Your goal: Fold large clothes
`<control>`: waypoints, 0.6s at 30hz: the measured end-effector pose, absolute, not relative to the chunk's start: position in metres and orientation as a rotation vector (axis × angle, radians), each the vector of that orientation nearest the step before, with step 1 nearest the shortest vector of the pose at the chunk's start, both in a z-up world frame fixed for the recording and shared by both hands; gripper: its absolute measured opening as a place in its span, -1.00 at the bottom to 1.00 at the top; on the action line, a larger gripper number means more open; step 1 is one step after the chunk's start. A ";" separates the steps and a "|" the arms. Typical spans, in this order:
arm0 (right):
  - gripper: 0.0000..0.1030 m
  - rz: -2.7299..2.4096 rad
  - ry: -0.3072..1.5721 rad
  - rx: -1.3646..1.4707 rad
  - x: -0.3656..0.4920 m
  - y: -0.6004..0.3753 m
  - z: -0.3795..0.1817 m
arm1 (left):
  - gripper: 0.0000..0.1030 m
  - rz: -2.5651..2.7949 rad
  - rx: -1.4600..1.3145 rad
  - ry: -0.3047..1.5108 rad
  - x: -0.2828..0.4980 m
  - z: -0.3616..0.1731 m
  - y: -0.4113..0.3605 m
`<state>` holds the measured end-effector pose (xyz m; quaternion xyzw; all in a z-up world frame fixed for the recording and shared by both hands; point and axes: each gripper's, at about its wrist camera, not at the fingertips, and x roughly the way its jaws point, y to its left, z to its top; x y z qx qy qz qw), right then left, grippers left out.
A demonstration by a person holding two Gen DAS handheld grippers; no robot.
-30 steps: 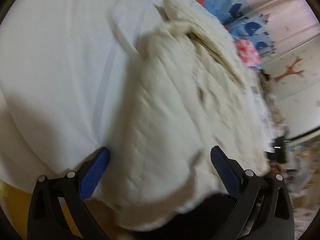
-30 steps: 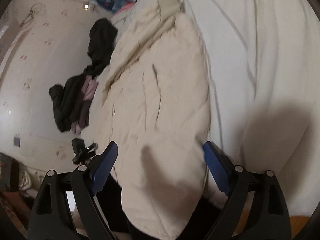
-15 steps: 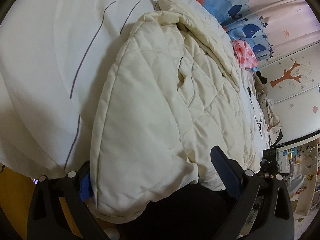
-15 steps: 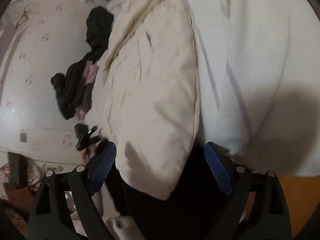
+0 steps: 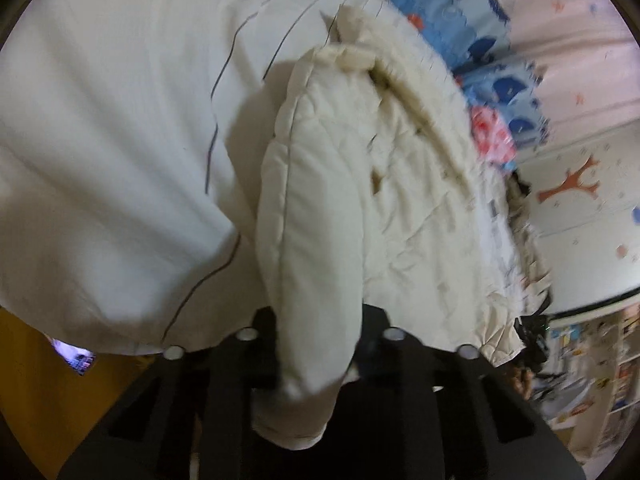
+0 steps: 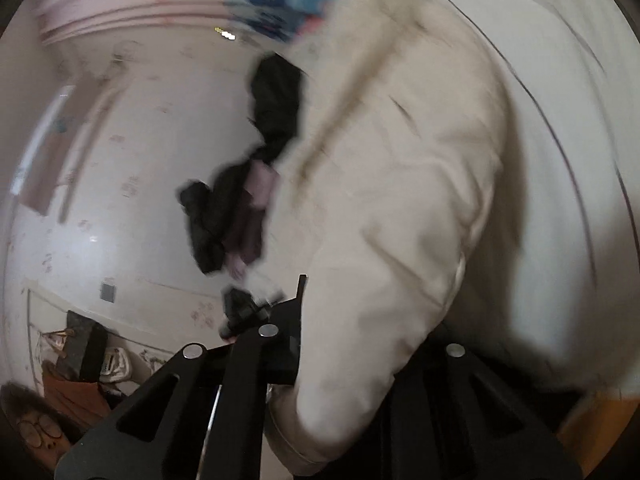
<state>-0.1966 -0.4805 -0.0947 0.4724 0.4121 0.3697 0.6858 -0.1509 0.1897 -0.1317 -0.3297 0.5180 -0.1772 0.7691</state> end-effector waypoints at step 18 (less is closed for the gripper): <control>-0.77 0.904 0.688 0.784 -0.254 -0.532 0.068 | -0.75 -0.689 -0.626 0.926 -0.262 0.012 0.162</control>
